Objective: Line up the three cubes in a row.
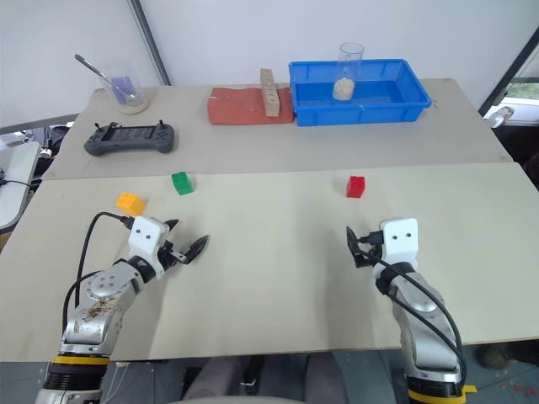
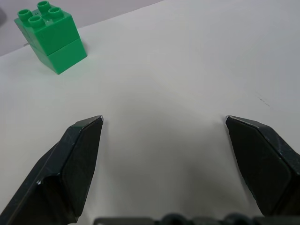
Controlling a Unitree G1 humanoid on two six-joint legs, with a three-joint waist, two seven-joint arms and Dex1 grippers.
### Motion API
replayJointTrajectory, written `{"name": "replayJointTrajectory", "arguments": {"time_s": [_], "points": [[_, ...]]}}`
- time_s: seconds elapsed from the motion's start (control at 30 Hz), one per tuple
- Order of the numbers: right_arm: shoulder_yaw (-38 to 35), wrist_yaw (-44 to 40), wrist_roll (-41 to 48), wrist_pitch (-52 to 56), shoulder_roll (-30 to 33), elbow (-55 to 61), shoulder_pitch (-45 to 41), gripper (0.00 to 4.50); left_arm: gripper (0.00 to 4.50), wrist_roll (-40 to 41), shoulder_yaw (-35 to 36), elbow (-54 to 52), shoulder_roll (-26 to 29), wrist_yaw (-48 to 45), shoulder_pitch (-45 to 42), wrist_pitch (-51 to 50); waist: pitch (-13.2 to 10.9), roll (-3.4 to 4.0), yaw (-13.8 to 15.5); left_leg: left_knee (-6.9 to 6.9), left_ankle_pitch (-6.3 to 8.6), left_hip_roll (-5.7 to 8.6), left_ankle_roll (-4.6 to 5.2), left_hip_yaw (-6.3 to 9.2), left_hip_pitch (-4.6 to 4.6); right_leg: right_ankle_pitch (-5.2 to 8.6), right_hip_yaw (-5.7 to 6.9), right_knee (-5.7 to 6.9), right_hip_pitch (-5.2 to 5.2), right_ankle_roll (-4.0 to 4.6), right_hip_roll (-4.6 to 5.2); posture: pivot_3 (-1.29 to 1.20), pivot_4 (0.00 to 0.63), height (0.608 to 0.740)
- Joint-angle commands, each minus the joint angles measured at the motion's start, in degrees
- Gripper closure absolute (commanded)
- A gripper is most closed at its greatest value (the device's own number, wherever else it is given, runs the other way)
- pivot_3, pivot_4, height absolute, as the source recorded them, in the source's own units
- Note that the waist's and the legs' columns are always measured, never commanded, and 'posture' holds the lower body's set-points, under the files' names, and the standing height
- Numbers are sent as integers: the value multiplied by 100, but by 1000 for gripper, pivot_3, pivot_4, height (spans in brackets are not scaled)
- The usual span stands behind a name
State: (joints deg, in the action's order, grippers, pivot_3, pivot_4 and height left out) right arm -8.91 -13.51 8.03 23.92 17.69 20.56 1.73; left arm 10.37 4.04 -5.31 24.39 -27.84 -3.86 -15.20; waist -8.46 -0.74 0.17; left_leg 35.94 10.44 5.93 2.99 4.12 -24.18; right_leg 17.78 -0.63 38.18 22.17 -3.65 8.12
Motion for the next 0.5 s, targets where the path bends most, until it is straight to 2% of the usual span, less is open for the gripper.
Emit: {"name": "replayJointTrajectory", "arguments": {"time_s": [0.03, 0.2, 0.27, 0.5], "points": [[-89, 109, -37, -71, -16, 210, -14, 0, 50, 95, 117, -124, -17, -27, 79, 100, 0, 0, 1, 0, 0, 0, 0, 0, 0, 0, 0, 0, 0, 0, 0, 0, 150, 740], [-80, 245, -140, -133, -40, 169, -44, 0, 50, 144, 68, -161, 50, -260, 192, 349, 0, 0, 1, -1, 0, -1, 0, 0, 1, 0, -1, 1, 1, 0, -1, 0, 150, 740], [-57, 287, -146, -116, -64, 126, -170, 0, 50, 244, -51, -251, 222, -695, 58, 466, 0, 0, 3, 0, 0, -1, 0, 0, 1, -1, -4, 2, 1, 2, -4, 0, 150, 740], [57, 512, -257, -142, -252, -600, -969, 0, 50, 1031, -471, -626, 696, -2282, -1249, -20, 0, -1, 29, 10, -1, -2, -1, 0, -1, -6, -7, 2, 1, 8, -13, 0, 150, 740]]}}
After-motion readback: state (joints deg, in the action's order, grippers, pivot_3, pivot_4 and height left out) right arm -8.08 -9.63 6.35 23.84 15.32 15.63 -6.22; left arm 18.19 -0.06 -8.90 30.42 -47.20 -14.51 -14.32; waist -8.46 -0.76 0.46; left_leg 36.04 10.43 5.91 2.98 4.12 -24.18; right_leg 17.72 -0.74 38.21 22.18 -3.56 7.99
